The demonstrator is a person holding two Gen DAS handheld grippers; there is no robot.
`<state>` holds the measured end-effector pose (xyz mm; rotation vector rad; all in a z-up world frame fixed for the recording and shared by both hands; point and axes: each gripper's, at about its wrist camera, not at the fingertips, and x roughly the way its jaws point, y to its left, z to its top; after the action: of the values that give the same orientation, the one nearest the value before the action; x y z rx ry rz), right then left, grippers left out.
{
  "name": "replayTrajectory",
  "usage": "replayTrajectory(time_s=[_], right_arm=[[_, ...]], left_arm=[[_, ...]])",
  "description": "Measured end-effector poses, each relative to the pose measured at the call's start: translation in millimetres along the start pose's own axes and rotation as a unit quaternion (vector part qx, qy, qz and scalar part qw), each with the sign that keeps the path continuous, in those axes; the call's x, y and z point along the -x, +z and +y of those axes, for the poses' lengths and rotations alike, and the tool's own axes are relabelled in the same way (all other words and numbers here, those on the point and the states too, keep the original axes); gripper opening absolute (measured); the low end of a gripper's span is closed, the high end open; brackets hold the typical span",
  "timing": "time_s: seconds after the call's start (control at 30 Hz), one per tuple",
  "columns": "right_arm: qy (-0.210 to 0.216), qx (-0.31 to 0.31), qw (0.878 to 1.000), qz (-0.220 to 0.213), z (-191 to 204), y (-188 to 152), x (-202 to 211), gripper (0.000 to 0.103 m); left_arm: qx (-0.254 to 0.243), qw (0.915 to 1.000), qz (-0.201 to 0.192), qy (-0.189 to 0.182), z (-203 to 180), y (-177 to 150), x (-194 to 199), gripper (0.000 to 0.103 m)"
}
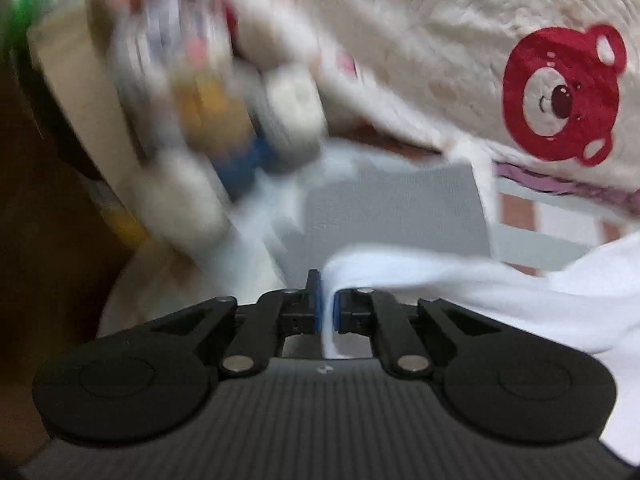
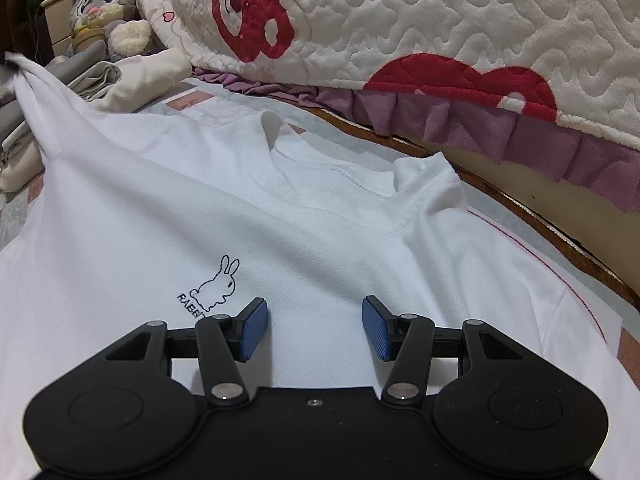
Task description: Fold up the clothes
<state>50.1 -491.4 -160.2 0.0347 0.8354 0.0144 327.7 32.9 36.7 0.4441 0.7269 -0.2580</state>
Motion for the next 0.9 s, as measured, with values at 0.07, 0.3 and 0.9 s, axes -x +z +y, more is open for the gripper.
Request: replayTrajectory(time_s=[0.07,0.3,0.9], right_arm=[[0.001,-0.001,1.0,-0.001,-1,-1,1,0.057],[0.003,0.003,1.0,0.002,-1,-1,0,0.058],[-0.047,-0.043,0.998,-0.02,-69,15,38,0.058]], left_arm=[[-0.051,0.9984,-0.006,0.025,-6,15,10,0.006],[-0.113,0.9879,0.083,0.067,1,26,-24,0.007],[-0.056,0.9903,-0.015,0.126,-10,24,-2,0.025]])
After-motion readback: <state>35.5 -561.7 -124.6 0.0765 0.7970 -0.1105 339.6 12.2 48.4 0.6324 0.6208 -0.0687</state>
